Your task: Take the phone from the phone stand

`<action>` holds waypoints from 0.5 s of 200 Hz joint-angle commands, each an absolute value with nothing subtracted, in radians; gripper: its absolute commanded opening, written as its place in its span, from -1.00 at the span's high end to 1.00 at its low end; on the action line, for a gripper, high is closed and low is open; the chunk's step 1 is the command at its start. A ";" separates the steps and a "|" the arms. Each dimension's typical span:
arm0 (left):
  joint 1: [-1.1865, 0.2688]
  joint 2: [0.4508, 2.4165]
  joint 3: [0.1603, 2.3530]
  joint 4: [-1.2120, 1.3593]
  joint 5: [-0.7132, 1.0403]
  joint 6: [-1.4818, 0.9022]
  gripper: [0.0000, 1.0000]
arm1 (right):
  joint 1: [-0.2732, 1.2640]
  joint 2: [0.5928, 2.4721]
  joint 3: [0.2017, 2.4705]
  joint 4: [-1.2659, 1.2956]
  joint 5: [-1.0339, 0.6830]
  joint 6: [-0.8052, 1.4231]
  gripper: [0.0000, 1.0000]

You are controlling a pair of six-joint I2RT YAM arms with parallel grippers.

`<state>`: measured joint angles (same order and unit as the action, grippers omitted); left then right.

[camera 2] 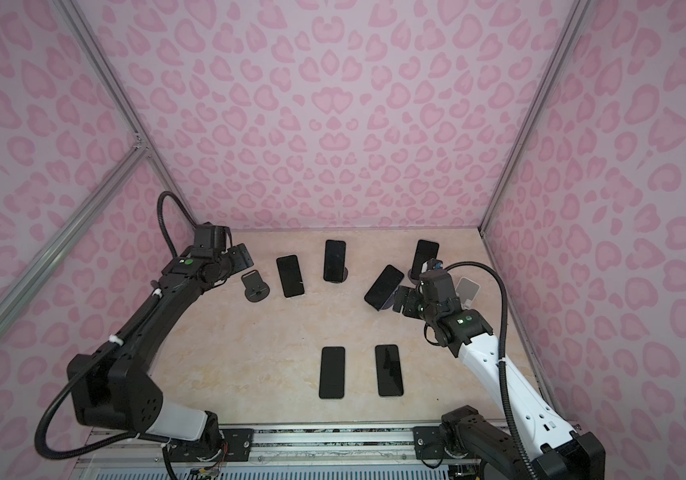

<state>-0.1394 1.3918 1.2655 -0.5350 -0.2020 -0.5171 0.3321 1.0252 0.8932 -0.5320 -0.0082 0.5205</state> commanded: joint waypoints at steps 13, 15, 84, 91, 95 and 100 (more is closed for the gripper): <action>-0.138 1.154 1.036 -0.514 -0.037 -0.595 -0.74 | 0.333 0.974 0.873 -0.597 0.068 0.583 -0.93; -0.138 1.143 1.015 -0.508 -0.021 -0.600 -0.74 | 0.333 0.971 0.872 -0.599 0.071 0.587 -0.93; -0.199 0.927 0.710 -0.429 0.224 -0.710 -0.69 | 0.431 1.114 0.865 -0.437 -0.018 0.666 0.29; -0.206 0.927 0.700 -0.426 0.222 -0.705 -0.69 | 0.462 1.162 0.886 -0.431 -0.007 0.639 0.42; -0.210 0.928 0.694 -0.426 0.221 -0.702 -0.69 | 0.484 1.183 0.902 -0.431 0.006 0.619 0.50; -0.212 0.933 0.688 -0.428 0.219 -0.700 -0.69 | 0.510 1.221 0.926 -0.440 0.040 0.592 0.59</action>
